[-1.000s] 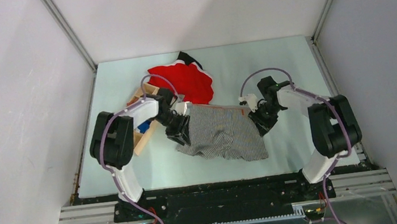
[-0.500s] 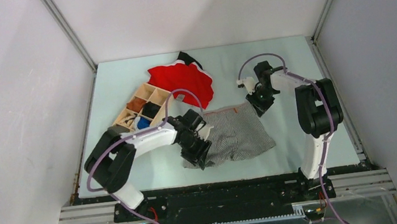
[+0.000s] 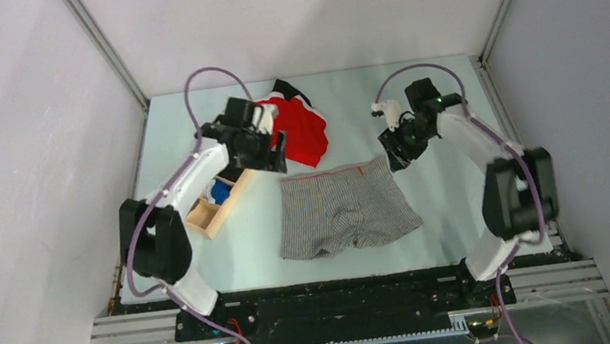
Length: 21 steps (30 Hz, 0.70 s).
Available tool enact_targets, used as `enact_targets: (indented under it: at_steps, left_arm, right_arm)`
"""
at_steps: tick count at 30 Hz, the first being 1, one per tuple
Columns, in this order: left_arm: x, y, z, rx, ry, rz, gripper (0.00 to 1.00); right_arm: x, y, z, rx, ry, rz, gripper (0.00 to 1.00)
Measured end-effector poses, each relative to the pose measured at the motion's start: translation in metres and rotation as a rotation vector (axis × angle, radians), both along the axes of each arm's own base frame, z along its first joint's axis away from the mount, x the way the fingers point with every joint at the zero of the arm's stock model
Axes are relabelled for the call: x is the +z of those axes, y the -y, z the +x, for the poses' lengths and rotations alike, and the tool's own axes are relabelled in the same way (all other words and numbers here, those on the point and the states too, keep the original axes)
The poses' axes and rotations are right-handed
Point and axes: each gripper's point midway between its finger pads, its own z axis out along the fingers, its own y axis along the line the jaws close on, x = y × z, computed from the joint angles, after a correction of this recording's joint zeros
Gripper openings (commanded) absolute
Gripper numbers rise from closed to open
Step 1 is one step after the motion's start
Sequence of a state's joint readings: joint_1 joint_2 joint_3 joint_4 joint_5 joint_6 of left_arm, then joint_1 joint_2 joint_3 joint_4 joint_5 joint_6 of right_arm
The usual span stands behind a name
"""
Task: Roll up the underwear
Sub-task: Flatten out the underwear at the center of the board.
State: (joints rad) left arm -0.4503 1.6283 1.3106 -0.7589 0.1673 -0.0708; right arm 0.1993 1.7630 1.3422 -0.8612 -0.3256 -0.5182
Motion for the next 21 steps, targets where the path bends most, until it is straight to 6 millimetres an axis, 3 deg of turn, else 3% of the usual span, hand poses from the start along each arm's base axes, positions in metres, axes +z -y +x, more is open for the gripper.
enact_targets:
  at_steps: [3, 6, 9, 12, 15, 21]
  left_arm:
    - [0.006, -0.012, 0.044, 0.078, 0.009, -0.071, 0.75]
    - [-0.022, -0.003, 0.061, 0.069, -0.076, -0.119, 0.70]
    - [-0.060, 0.009, 0.054, 0.040, -0.193, -0.129, 0.70]
    - [-0.077, 0.008, 0.046, 0.031, -0.247, -0.110, 0.71]
    - [-0.079, 0.006, 0.045, 0.019, -0.245, -0.102, 0.71]
    - [-0.082, 0.003, 0.044, -0.051, -0.227, -0.102, 0.61]
  right_arm:
    - [0.050, -0.020, -0.011, 0.026, 0.151, 0.143, 0.68]
    - [0.080, -0.034, -0.014, 0.014, 0.327, 0.261, 0.72]
    - [0.083, -0.045, -0.014, 0.015, 0.429, 0.313, 0.71]
    - [0.082, -0.065, -0.013, 0.055, 0.456, 0.347, 0.69]
    - [0.086, -0.082, -0.015, 0.088, 0.463, 0.386, 0.68]
    - [0.076, -0.088, -0.020, 0.073, 0.400, 0.406, 0.66]
